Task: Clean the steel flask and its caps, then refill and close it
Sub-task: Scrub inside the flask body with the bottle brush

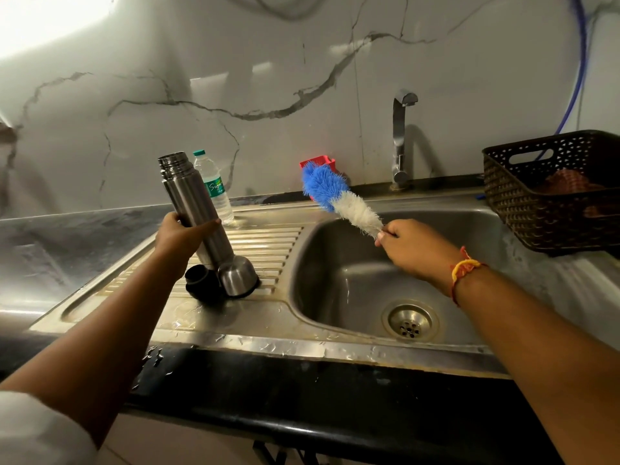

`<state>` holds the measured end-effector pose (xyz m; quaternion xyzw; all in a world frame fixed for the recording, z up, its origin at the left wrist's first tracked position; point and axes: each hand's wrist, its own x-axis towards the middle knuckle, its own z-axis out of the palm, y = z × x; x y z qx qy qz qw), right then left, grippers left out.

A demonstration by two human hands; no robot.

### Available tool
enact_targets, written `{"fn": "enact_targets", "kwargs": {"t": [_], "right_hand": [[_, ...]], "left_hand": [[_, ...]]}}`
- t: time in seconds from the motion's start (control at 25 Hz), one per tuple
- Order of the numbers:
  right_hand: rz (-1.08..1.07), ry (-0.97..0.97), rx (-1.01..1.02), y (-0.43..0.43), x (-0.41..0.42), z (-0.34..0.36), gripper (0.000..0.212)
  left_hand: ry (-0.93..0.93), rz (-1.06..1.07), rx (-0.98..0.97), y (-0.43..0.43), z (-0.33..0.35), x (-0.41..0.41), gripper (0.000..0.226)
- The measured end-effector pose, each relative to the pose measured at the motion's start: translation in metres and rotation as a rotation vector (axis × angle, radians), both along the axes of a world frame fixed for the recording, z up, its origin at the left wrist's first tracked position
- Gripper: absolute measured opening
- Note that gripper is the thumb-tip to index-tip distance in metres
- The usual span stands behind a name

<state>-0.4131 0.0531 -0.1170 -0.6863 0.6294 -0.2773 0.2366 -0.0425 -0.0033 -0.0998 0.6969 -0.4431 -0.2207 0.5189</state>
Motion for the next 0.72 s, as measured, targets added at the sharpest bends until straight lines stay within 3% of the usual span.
{"fn": "enact_targets", "kwargs": {"t": [0.16, 0.4, 0.52, 0.6, 0.72], "right_hand": [[-0.026, -0.032, -0.010, 0.000, -0.001, 0.001, 0.028], [-0.145, -0.203, -0.019, -0.003, -0.005, 0.004, 0.024], [-0.175, -0.594, 0.097, 0.006, -0.006, 0.013, 0.022], [-0.140, -0.849, 0.182, 0.010, -0.009, 0.018, 0.036], [-0.057, -1.084, 0.304, 0.009, -0.014, 0.019, 0.050]], "left_hand": [[-0.086, -0.016, -0.045, -0.001, 0.009, -0.018, 0.064], [-0.300, -0.178, -0.279, -0.007, 0.031, -0.107, 0.066], [-0.310, -0.290, -0.355, -0.007, 0.017, -0.157, 0.077], [-0.300, -0.366, -0.368, -0.008, 0.001, -0.182, 0.076], [-0.410, -0.436, -0.371, -0.013, -0.022, -0.201, 0.075]]}}
